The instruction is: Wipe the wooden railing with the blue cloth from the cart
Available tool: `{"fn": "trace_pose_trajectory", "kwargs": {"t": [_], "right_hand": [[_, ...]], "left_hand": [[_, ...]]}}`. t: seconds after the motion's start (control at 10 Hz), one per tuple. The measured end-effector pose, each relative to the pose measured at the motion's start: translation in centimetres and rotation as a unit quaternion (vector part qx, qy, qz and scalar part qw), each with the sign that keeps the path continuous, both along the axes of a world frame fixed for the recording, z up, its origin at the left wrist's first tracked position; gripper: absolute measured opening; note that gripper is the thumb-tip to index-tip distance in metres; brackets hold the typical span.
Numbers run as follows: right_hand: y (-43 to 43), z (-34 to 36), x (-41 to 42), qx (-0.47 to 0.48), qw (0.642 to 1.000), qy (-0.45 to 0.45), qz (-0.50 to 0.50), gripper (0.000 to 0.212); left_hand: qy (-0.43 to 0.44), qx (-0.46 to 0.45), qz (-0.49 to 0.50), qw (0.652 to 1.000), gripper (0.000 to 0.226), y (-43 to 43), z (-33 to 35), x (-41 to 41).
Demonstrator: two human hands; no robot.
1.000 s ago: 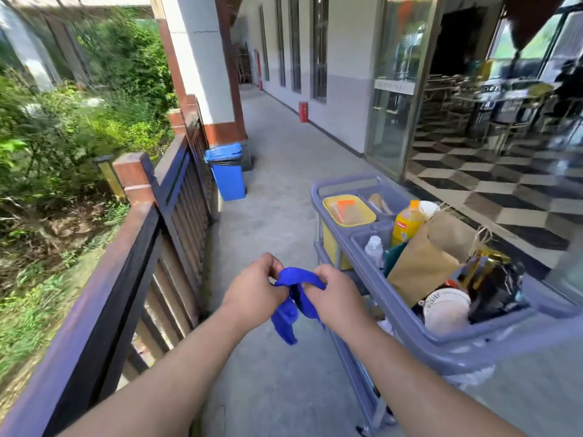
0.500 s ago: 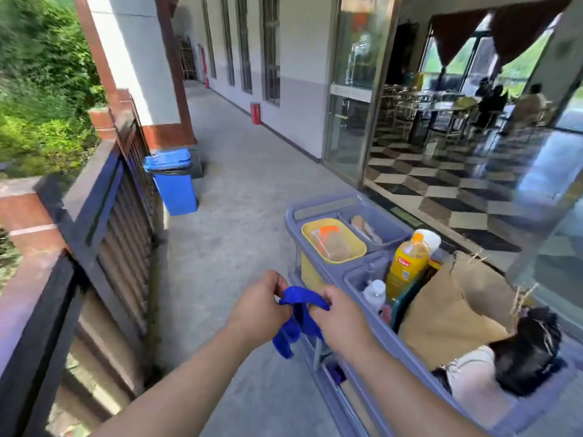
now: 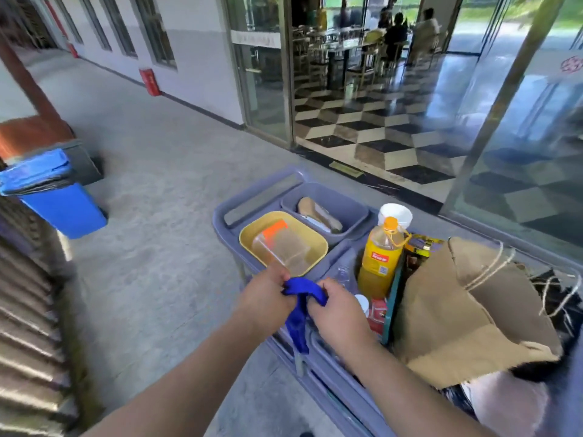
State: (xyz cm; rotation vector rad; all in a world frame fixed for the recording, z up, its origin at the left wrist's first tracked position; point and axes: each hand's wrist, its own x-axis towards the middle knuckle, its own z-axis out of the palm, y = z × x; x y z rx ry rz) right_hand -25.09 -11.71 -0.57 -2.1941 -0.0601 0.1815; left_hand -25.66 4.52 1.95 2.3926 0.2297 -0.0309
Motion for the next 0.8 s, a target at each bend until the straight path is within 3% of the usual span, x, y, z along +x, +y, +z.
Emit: {"fn": "trace_pose_trajectory", "kwargs": {"t": [0.2, 0.3, 0.5, 0.7, 0.8], "right_hand": [[1.4, -4.3, 6.9, -0.212, 0.975, -0.032, 0.059, 0.031], [1.7, -5.4, 8.7, -0.273, 0.957, -0.03, 0.091, 0.034], [1.6, -6.8, 10.0, -0.282, 0.951, 0.02, 0.122, 0.026], [1.1, -3.5, 10.5, -0.272, 0.962, 0.024, 0.022, 0.026], [0.1, 0.4, 10.1, -0.277, 0.954, -0.05, -0.101, 0.026]], "left_hand": [[0.088, 0.108, -0.139, 0.98, 0.041, 0.0, -4.5, 9.3], [0.114, 0.181, -0.215, 0.953, 0.037, 0.3, -6.1, 12.0], [0.123, 0.258, -0.318, 0.904, 0.024, 0.9, -7.5, 15.4], [0.053, 0.262, -0.411, 0.872, 0.024, -0.5, -5.0, 18.7], [-0.05, 0.22, -0.444, 0.867, 0.025, -2.6, -1.1, 20.1]]}}
